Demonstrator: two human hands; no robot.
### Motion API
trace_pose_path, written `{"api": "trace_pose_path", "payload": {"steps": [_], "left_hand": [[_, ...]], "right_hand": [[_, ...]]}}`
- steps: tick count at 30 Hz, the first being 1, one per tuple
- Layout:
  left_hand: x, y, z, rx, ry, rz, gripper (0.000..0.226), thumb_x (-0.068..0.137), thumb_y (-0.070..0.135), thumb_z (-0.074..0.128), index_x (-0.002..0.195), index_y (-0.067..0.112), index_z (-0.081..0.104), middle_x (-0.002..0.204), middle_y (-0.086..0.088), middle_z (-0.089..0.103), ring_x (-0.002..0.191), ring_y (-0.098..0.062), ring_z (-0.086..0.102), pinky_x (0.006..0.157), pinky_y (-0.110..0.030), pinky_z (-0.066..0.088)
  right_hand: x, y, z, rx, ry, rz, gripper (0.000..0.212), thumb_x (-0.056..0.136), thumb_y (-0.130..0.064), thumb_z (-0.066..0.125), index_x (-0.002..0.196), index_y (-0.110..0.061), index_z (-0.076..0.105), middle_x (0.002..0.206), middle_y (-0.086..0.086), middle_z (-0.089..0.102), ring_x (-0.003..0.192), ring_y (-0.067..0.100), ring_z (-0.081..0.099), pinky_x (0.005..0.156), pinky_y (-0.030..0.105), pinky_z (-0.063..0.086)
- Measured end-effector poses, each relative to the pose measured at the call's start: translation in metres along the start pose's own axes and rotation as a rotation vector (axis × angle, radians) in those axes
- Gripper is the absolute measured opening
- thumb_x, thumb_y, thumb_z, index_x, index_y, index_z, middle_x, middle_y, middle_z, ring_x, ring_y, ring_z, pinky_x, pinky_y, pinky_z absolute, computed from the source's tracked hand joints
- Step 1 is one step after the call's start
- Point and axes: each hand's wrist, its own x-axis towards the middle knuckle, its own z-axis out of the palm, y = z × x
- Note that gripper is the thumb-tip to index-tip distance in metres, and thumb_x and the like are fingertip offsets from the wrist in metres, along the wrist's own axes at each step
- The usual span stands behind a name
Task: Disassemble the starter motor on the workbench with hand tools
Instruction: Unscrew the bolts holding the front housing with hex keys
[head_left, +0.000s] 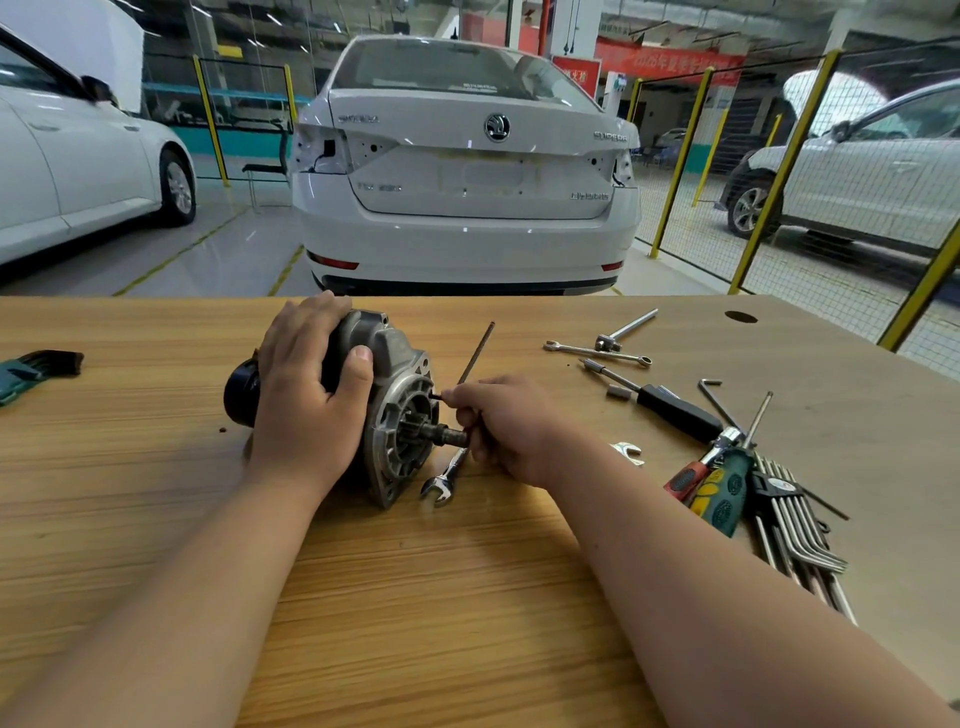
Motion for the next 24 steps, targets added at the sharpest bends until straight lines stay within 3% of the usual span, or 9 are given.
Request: {"api": "trace_pose_path", "payload": {"steps": [9, 13, 18, 24], "left_hand": [[-0.001, -0.003, 0.001, -0.011, 0.002, 0.002, 0.051, 0.091, 0.033, 0.042, 0.138, 0.017, 0.049, 0.148, -0.001, 0.041, 0.144, -0.017, 0.023, 0.114, -0.025, 0.014], [-0.001, -0.003, 0.001, -0.022, 0.008, 0.003, 0.052, 0.090, 0.033, 0.043, 0.138, 0.016, 0.049, 0.147, -0.002, 0.042, 0.144, -0.018, 0.023, 0.114, -0.029, 0.016], [-0.001, 0.000, 0.000, -0.022, -0.002, -0.011, 0.052, 0.090, 0.033, 0.042, 0.138, 0.015, 0.050, 0.147, -0.003, 0.042, 0.144, -0.019, 0.024, 0.115, -0.030, 0.017], [-0.001, -0.001, 0.001, -0.031, 0.003, -0.007, 0.051, 0.090, 0.032, 0.043, 0.137, 0.015, 0.050, 0.147, -0.002, 0.042, 0.143, -0.019, 0.025, 0.117, -0.034, 0.019]], "right_hand": [[0.003, -0.003, 0.010, 0.169, 0.069, 0.155, 0.014, 0.089, -0.018, 0.063, 0.076, -0.014, 0.060, 0.046, -0.007, 0.049, 0.039, 0.010, 0.043, 0.039, 0.017, 0.035], [0.001, -0.004, 0.012, 0.206, 0.012, 0.211, 0.016, 0.092, -0.019, 0.059, 0.077, -0.015, 0.060, 0.049, -0.006, 0.047, 0.046, 0.010, 0.041, 0.040, 0.018, 0.033], [-0.002, -0.007, 0.010, 0.225, -0.047, 0.257, 0.022, 0.095, -0.021, 0.056, 0.073, -0.016, 0.056, 0.047, -0.007, 0.044, 0.038, 0.007, 0.033, 0.036, 0.016, 0.025], [-0.002, -0.006, 0.007, 0.005, -0.036, 0.081, 0.014, 0.093, -0.023, 0.061, 0.083, -0.013, 0.061, 0.053, -0.005, 0.050, 0.040, 0.008, 0.038, 0.039, 0.022, 0.031]]}}
